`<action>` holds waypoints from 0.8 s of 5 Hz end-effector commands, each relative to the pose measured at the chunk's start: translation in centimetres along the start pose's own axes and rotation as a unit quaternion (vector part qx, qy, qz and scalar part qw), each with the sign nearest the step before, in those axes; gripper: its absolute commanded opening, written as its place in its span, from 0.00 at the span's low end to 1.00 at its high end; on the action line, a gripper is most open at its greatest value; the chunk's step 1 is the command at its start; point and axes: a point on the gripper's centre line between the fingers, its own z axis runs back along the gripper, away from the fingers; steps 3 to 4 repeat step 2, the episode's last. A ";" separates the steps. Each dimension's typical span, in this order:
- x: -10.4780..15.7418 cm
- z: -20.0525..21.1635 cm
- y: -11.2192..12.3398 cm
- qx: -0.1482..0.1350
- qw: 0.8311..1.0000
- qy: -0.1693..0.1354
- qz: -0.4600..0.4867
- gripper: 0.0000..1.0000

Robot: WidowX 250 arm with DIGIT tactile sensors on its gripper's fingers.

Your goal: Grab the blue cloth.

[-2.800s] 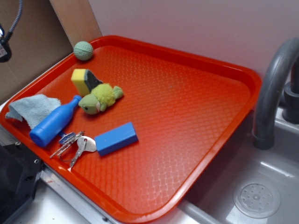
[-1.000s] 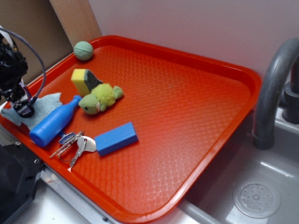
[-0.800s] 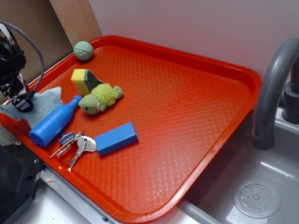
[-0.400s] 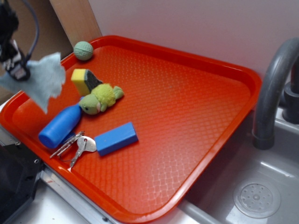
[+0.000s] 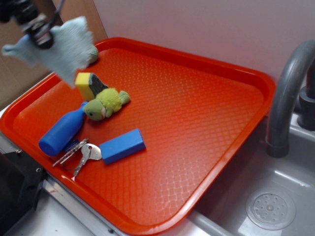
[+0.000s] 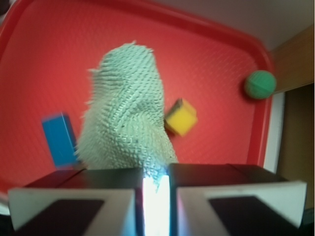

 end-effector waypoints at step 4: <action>4.6 0.9 -2.0 0.001 0.999 -0.017 0.036 0.00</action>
